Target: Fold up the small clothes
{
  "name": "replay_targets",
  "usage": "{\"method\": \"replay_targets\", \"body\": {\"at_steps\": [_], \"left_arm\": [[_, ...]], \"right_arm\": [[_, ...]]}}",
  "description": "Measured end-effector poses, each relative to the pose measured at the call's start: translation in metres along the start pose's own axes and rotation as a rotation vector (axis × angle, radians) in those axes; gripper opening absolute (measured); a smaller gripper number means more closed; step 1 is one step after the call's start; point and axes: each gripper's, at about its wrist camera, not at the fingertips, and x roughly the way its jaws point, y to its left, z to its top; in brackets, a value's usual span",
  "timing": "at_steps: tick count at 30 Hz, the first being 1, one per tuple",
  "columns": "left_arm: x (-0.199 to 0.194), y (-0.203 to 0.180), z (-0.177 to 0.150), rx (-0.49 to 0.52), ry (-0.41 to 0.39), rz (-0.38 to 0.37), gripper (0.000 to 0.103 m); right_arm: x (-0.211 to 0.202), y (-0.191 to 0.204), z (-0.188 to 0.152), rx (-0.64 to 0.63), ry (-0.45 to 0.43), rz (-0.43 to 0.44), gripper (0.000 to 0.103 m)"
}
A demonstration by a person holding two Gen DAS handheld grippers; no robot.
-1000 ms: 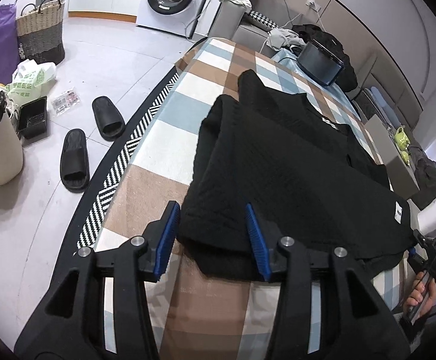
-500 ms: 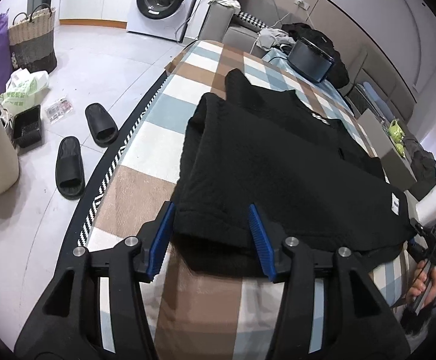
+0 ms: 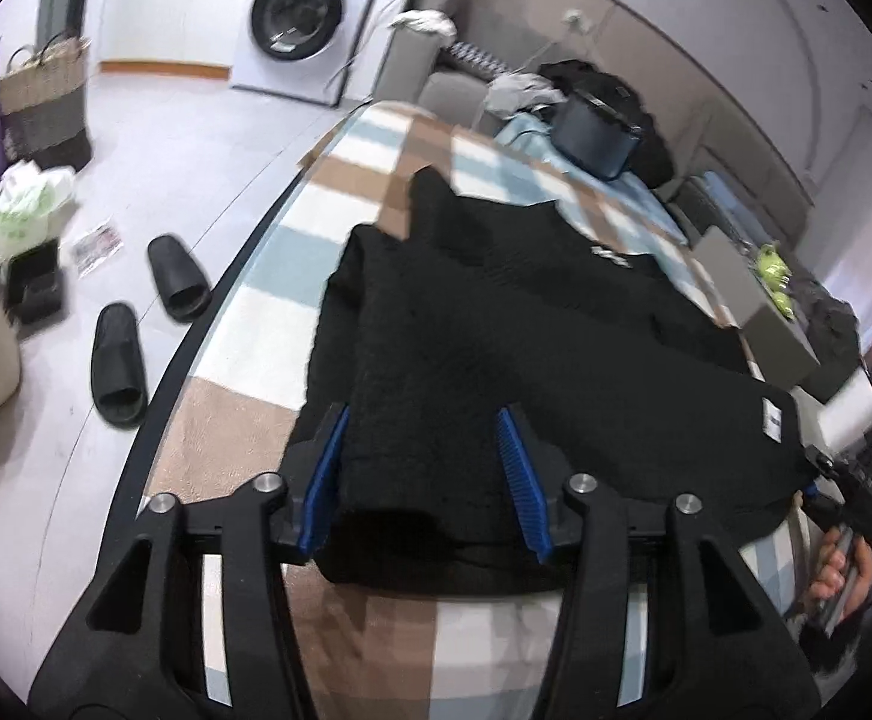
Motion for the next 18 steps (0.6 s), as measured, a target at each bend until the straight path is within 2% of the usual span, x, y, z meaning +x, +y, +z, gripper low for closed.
{"method": "replay_targets", "body": {"at_steps": [1,3,4,5,6,8,13,18], "left_arm": [[0.003,0.002,0.001,-0.014,0.003,0.000,0.026],[0.010,0.007,0.004,-0.043,0.005,0.009,0.012],[0.013,0.009,0.005,-0.051,0.002,0.012,0.008],[0.014,0.010,0.007,-0.060,-0.007,0.009,0.006],[0.013,0.010,0.010,-0.064,-0.021,-0.002,0.005],[0.009,0.009,0.016,-0.059,-0.050,-0.007,0.005],[-0.003,0.007,0.046,-0.058,-0.117,-0.041,0.005],[0.008,0.001,0.092,-0.054,-0.162,-0.084,0.005]], "right_arm": [[0.002,0.000,0.000,0.002,0.000,0.000,0.046],[0.006,-0.001,0.001,0.015,0.003,-0.014,0.046],[0.008,-0.001,0.002,0.018,0.004,-0.023,0.044],[0.009,-0.001,0.003,0.020,-0.003,-0.034,0.031],[0.010,0.000,0.005,0.017,-0.007,-0.045,0.025],[0.010,0.002,0.007,0.007,-0.024,-0.054,0.007],[-0.002,0.016,0.026,-0.016,-0.101,0.020,0.005],[0.005,0.037,0.064,-0.013,-0.133,0.110,0.005]]}}
